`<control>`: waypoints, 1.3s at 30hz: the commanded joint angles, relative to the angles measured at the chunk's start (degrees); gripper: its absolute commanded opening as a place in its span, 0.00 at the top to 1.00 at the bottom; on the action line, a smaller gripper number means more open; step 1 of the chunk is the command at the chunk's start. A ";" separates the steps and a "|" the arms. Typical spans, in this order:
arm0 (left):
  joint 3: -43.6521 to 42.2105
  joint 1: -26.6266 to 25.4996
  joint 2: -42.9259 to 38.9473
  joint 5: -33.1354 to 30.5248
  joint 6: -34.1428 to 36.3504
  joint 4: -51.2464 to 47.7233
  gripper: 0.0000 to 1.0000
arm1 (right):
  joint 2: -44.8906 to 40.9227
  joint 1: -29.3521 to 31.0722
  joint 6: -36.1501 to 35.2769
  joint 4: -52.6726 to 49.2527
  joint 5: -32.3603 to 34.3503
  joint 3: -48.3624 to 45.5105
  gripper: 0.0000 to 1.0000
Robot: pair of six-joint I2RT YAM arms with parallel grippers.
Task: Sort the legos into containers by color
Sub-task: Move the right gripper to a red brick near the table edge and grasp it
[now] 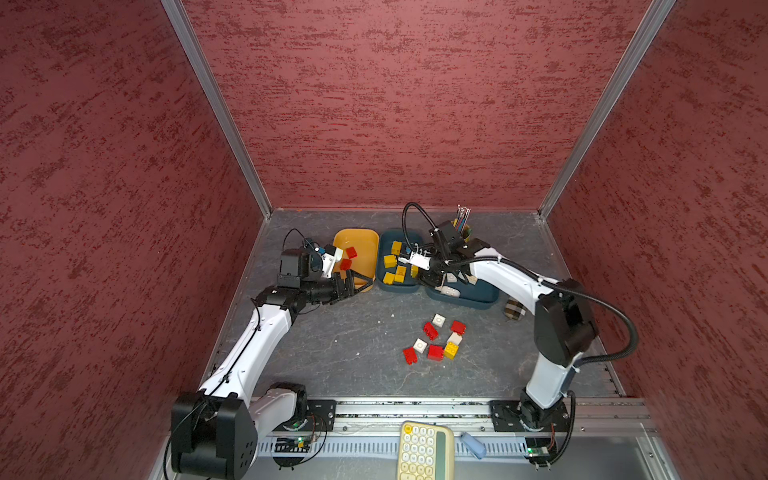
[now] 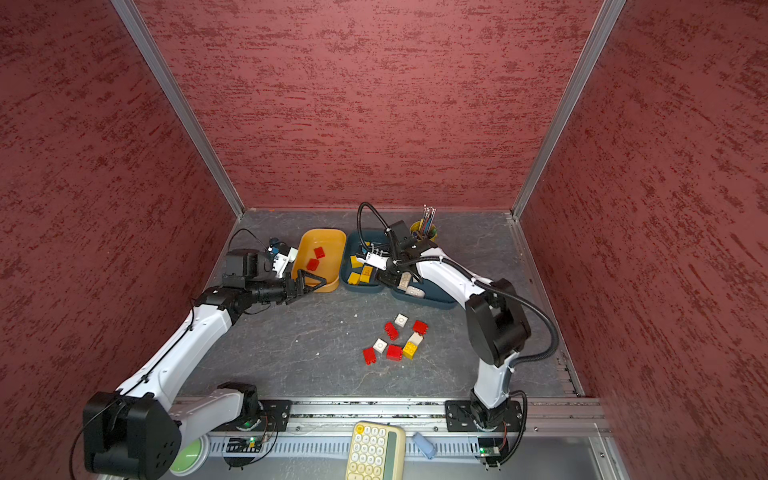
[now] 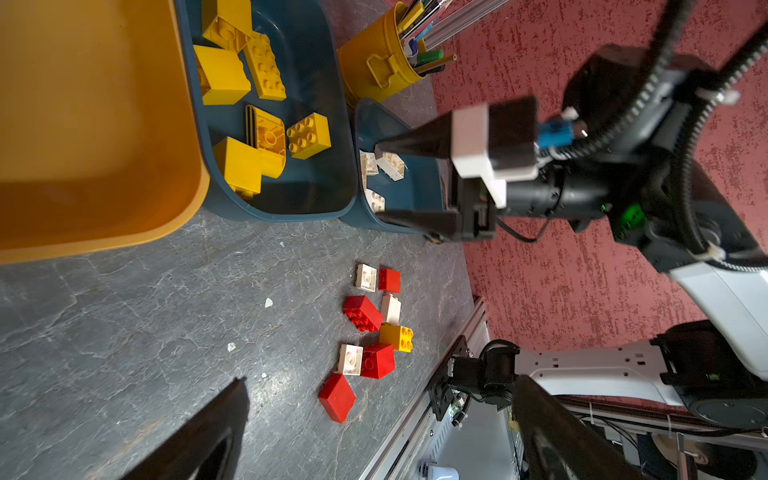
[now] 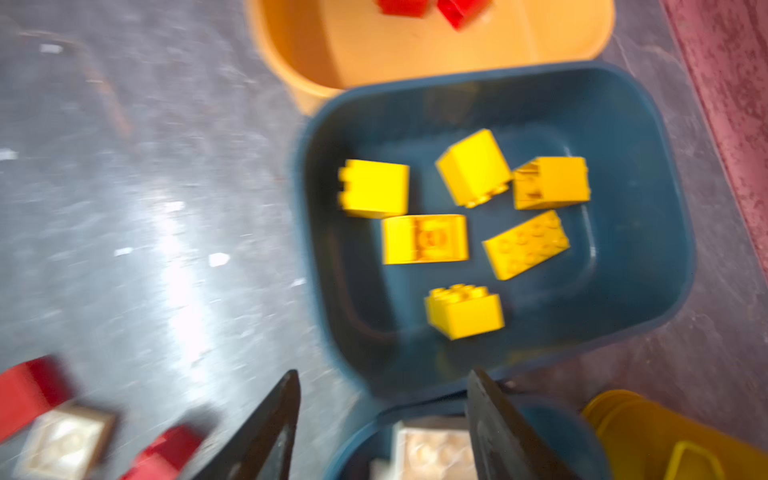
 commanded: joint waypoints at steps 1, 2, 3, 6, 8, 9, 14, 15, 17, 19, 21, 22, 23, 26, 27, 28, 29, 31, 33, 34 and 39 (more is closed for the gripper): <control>1.94 0.36 0.02 -0.23 2.01 -1.85 0.01 | -5.98 4.05 2.71 2.99 -3.52 -8.16 0.33; 2.07 0.57 -0.03 -0.27 2.26 -2.40 0.01 | -7.66 5.49 4.44 3.31 -3.22 -10.28 0.32; 2.10 0.69 -0.07 -0.31 2.45 -2.76 0.01 | -8.81 6.63 6.28 3.54 -2.84 -11.95 0.32; 2.04 1.11 -0.35 -0.56 2.63 -3.44 0.01 | -11.81 10.39 18.38 5.85 -2.53 -15.78 0.27; 1.79 1.23 -0.70 -0.76 2.37 -3.56 0.01 | -13.77 12.39 28.28 8.25 -2.73 -18.24 0.25; 1.67 1.32 -0.92 -0.76 2.23 -3.54 0.01 | -14.71 13.40 32.30 9.59 -2.33 -19.62 0.25; 0.97 1.70 -1.39 -0.59 2.18 -3.51 0.01 | -17.05 19.56 51.12 9.62 2.12 -23.54 0.27; 0.96 1.74 -1.24 -0.53 2.36 -3.71 0.01 | -17.04 20.56 54.17 9.16 2.60 -24.02 0.28; 0.81 1.96 -1.12 -0.45 2.66 -3.72 0.00 | -18.80 23.31 60.64 9.49 3.00 -25.92 0.28; 0.47 2.05 -1.11 -0.26 2.75 -3.50 0.01 | -19.14 25.75 65.41 10.46 3.14 -27.71 0.29; 0.03 2.21 -1.23 -0.05 2.71 -3.01 0.01 | -18.84 27.66 69.06 10.40 3.66 -28.86 0.30; -0.32 2.25 -1.43 0.11 2.66 -2.61 0.01 | -18.64 28.44 70.47 10.24 4.20 -29.35 0.30; -0.55 2.39 -1.48 0.20 2.62 -2.48 0.01 | -18.49 28.85 71.48 10.10 4.80 -29.61 0.31; -1.13 2.69 -1.56 0.61 2.53 -1.90 0.01 | -17.65 30.01 73.27 8.39 6.72 -29.16 0.33; -1.19 2.72 -1.48 0.80 2.57 -1.71 0.01 | -15.46 30.38 73.74 7.89 7.17 -28.91 0.33; -1.37 2.79 -1.47 0.89 2.56 -1.53 0.01 | -14.47 30.73 73.98 7.76 7.33 -28.84 0.34; -1.39 2.77 -1.49 0.99 2.60 -1.47 0.01 | -13.67 30.98 74.17 7.47 7.58 -28.90 0.34; -1.73 2.96 -1.65 1.19 2.61 -1.15 0.01 | -11.85 31.16 73.85 6.31 8.68 -28.70 0.36; -1.90 3.12 -1.59 1.48 2.60 -0.85 0.01 | -10.73 31.18 73.33 4.95 10.12 -28.04 0.37; -1.86 3.26 -1.50 1.62 2.57 -0.84 0.01 | -10.30 31.17 73.22 4.69 10.36 -27.63 0.37; -1.88 3.52 -1.46 1.97 2.62 -0.48 0.01 | -7.73 31.23 72.58 4.70 11.40 -26.00 0.38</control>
